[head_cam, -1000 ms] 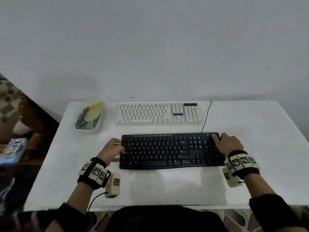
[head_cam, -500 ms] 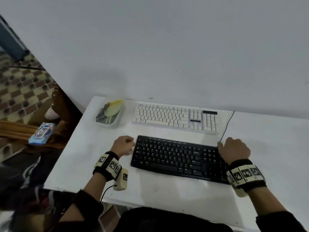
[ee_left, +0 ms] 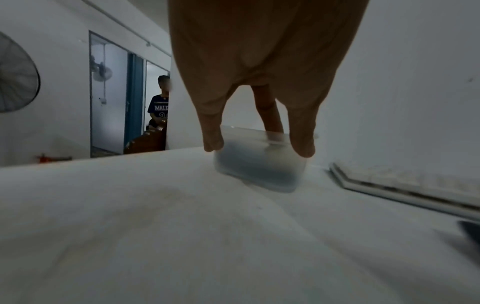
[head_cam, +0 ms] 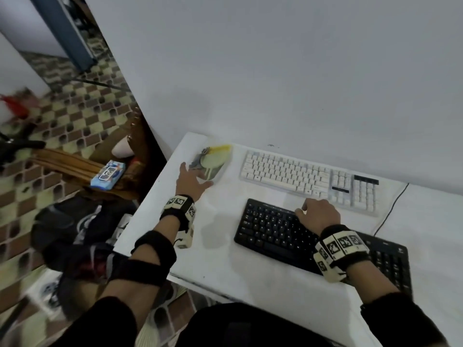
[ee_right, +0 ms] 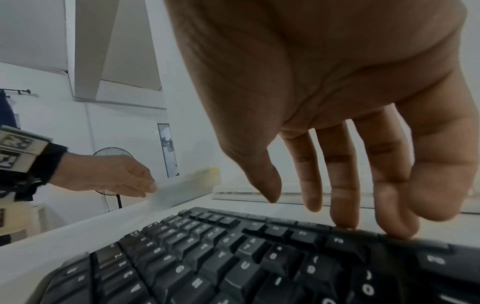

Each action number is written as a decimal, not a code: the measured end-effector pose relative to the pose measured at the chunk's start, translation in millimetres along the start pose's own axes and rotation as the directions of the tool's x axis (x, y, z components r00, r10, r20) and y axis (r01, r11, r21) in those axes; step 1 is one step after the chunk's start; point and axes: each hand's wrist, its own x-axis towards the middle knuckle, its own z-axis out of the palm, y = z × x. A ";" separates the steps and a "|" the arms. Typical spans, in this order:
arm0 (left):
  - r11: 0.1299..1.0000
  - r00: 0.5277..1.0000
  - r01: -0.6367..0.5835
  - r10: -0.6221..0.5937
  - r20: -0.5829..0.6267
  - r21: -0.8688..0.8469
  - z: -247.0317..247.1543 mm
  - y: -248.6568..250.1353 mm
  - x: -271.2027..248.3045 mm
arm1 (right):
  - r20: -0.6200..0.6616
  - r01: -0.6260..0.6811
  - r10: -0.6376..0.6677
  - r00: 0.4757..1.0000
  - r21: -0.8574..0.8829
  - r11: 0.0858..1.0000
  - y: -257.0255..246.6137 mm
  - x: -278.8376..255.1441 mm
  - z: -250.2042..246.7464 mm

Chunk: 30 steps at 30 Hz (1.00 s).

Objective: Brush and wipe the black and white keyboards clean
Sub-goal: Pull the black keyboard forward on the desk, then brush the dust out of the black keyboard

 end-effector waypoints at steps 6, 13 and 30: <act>0.990 0.996 0.001 -0.014 -0.087 -0.141 12.2 -23.0 -62.4 | -0.016 0.031 -0.031 0.999 -0.003 1.000 3.3 -0.1 5.5; 0.971 0.985 -0.072 0.034 -0.168 -0.229 28.1 -53.6 -138.7 | -0.051 0.092 -0.094 0.994 -0.045 0.995 -3.2 -11.1 11.8; 0.977 0.987 -0.017 -0.018 -0.159 -0.214 29.6 -60.2 -127.4 | 0.220 0.766 -0.772 0.596 -0.444 0.465 -229.8 -0.2 26.2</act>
